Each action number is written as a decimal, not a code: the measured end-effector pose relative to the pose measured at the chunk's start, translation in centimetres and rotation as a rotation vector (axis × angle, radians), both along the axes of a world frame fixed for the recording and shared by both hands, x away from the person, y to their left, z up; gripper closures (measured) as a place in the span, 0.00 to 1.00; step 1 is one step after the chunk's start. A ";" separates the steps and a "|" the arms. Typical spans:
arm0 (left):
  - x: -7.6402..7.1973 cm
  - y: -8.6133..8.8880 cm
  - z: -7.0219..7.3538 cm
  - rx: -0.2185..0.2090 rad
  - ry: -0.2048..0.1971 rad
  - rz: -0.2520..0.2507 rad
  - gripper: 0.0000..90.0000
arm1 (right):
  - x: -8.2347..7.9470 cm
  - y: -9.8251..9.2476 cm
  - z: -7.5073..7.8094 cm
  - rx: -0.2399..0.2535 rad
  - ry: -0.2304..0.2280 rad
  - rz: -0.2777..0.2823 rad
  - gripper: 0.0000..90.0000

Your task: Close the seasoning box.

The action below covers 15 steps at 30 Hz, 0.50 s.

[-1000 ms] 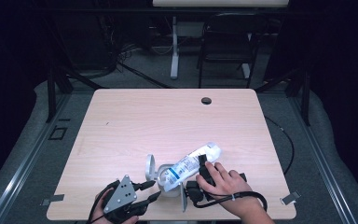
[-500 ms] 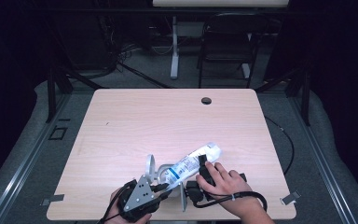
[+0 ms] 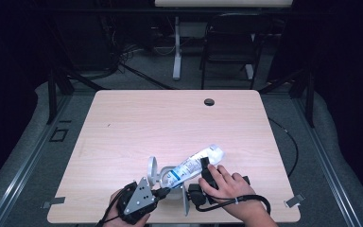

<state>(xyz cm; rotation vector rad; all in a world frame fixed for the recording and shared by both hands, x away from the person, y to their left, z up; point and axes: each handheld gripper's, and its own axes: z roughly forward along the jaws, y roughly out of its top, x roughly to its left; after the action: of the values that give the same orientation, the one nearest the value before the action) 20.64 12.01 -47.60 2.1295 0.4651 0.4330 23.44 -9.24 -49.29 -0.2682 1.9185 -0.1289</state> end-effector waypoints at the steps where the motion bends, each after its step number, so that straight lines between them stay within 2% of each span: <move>1: 0.0 0.1 -0.1 0.000 -0.001 -0.001 1.00 | 0.0 0.0 0.0 0.005 0.000 0.000 0.82; 7: 0.2 0.5 -0.5 0.000 0.001 0.000 1.00 | -0.3 0.0 0.1 0.022 -0.010 0.006 0.82; 8: 0.2 0.6 -0.6 -0.005 0.004 0.002 1.00 | -0.5 0.1 0.3 0.000 -0.020 -0.003 0.82; 10: 0.3 0.8 -0.8 -0.006 0.007 0.004 1.00 | -0.5 0.0 0.2 0.017 -0.019 0.011 0.82; 11: 0.3 0.8 -0.8 -0.006 0.007 0.004 1.00 | -0.6 0.1 0.4 0.000 -0.023 0.001 0.82; 15: 0.4 1.0 -1.0 -0.016 0.015 0.007 1.00 | -0.7 0.0 0.4 0.024 -0.024 0.017 0.83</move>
<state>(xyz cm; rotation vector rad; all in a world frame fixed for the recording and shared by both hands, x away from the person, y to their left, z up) 21.01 13.04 -48.59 2.1173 0.4835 0.4159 22.72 -9.23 -48.85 -0.2662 1.8919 -0.0973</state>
